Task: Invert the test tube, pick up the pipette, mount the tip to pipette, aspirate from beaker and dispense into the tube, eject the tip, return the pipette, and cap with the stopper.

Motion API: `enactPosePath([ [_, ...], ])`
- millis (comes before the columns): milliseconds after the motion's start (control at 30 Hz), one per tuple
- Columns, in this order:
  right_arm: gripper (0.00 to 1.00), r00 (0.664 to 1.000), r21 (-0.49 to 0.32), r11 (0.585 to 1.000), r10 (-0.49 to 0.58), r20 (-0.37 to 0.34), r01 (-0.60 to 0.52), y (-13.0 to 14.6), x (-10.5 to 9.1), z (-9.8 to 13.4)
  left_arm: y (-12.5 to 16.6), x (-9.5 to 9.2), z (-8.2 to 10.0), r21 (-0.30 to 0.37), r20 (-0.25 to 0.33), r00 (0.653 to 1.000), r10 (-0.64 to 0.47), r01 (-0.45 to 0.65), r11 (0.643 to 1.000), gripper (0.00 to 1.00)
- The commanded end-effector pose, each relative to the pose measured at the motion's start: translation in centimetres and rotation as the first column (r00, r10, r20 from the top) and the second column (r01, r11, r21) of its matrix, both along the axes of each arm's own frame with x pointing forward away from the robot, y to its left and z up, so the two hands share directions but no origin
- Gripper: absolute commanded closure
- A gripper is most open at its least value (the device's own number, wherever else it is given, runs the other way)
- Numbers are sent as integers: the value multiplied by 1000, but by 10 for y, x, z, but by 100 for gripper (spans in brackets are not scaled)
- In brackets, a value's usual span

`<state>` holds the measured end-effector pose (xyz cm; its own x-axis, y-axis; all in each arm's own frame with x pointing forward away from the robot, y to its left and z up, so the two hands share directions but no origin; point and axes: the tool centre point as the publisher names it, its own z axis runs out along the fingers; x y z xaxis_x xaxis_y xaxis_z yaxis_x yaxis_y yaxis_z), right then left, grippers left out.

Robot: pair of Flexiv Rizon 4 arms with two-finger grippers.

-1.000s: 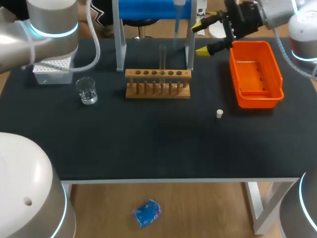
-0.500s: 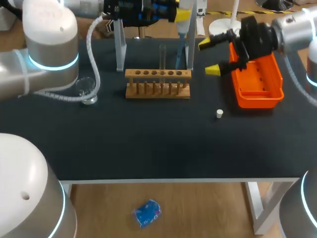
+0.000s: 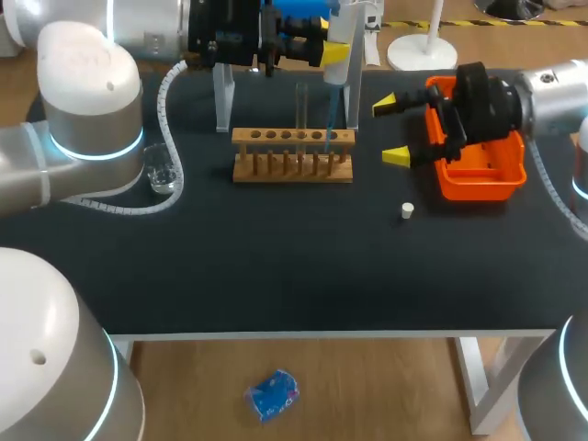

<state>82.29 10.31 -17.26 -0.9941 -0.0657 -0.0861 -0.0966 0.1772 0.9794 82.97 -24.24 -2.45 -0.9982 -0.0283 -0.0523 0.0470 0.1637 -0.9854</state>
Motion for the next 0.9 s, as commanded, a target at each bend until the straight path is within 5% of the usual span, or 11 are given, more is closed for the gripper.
enactPosePath([
  [33, 0, 1000, -1, 1000, -7, 2, 7, -1, -3, 0, 0, 0, 0, -1, 1, 1000, 1, -1, 1000, 100],
  [300, 0, 1000, 21, 1000, 13, -20, -12, 1, 0, -5, 0, 0, 0, -1, 1, 1000, 1, -1, 1000, 100],
  [900, 0, 997, 131, 990, 59, -58, -51, 8, -8, -18, 4, 4, -63, -40, -103, 995, 8, -12, 999, 100],
])
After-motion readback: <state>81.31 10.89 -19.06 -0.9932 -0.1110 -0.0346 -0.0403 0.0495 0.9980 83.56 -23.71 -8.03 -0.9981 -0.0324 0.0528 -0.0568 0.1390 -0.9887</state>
